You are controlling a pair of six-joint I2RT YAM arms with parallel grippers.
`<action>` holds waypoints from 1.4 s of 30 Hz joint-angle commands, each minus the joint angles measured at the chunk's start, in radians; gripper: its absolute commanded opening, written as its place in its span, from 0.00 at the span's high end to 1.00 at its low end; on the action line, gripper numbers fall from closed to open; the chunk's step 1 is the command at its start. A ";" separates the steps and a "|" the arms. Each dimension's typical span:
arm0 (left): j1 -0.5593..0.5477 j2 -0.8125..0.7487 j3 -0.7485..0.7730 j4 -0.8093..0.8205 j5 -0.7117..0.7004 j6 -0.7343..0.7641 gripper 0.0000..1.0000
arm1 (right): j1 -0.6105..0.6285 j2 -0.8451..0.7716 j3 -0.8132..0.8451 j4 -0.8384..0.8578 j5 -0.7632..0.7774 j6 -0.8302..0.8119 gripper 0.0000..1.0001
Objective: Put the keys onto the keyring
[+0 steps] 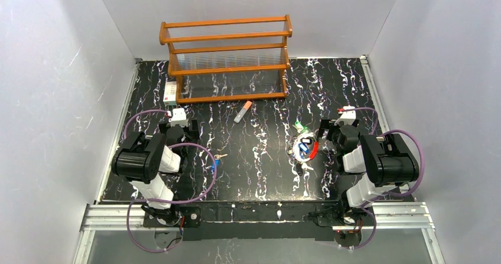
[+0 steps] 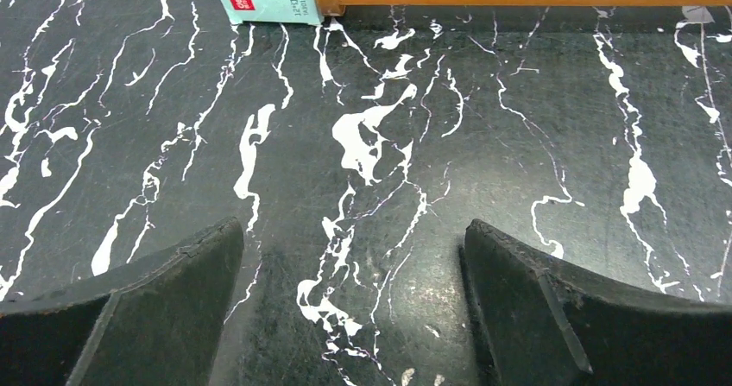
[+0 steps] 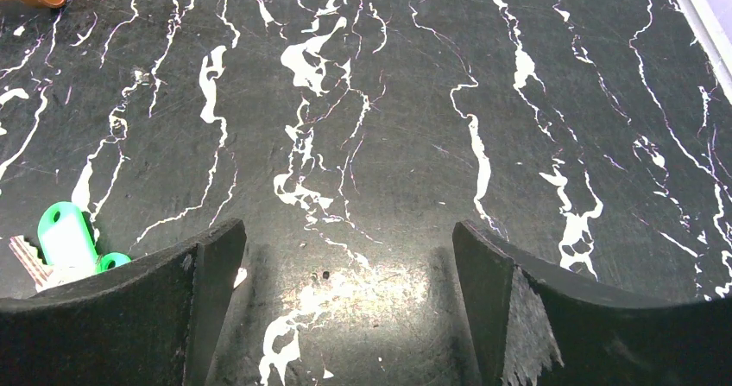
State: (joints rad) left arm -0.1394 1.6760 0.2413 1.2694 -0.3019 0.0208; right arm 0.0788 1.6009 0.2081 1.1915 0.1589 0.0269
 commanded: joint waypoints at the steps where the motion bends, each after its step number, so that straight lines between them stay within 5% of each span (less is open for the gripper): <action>1: 0.000 0.000 0.007 0.003 -0.056 -0.014 0.02 | -0.005 -0.004 0.025 0.053 0.021 0.005 0.01; 17: -0.001 -0.015 0.021 -0.013 -0.070 -0.012 0.02 | -0.006 -0.004 0.026 0.053 0.021 0.005 0.01; 22: -0.002 -0.343 0.233 -0.635 -0.013 -0.117 0.02 | -0.006 -0.005 0.029 0.050 0.021 0.006 0.01; 27: -0.001 -0.539 0.449 -1.021 -0.044 -0.305 0.02 | -0.004 -0.099 -0.044 0.112 0.052 0.011 0.01; 30: 0.000 -0.599 0.556 -1.239 -0.217 -0.465 0.02 | -0.006 -0.385 0.020 -0.275 0.131 0.147 0.01; 34: 0.000 -0.669 0.623 -1.440 -0.278 -0.584 0.01 | -0.006 -0.580 0.247 -0.958 0.437 0.703 0.01; 38: 0.000 -0.709 0.601 -1.491 -0.077 -0.595 0.02 | -0.006 -0.610 0.303 -1.093 0.246 0.622 0.01; 42: 0.000 -0.672 0.555 -1.559 0.143 -0.630 0.02 | -0.006 -0.613 0.272 -1.215 0.221 0.736 0.01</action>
State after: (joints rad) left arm -0.1394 0.9848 0.8406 -0.1352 -0.3805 -0.5396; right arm 0.0734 0.9787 0.5102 0.2764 0.4049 0.6018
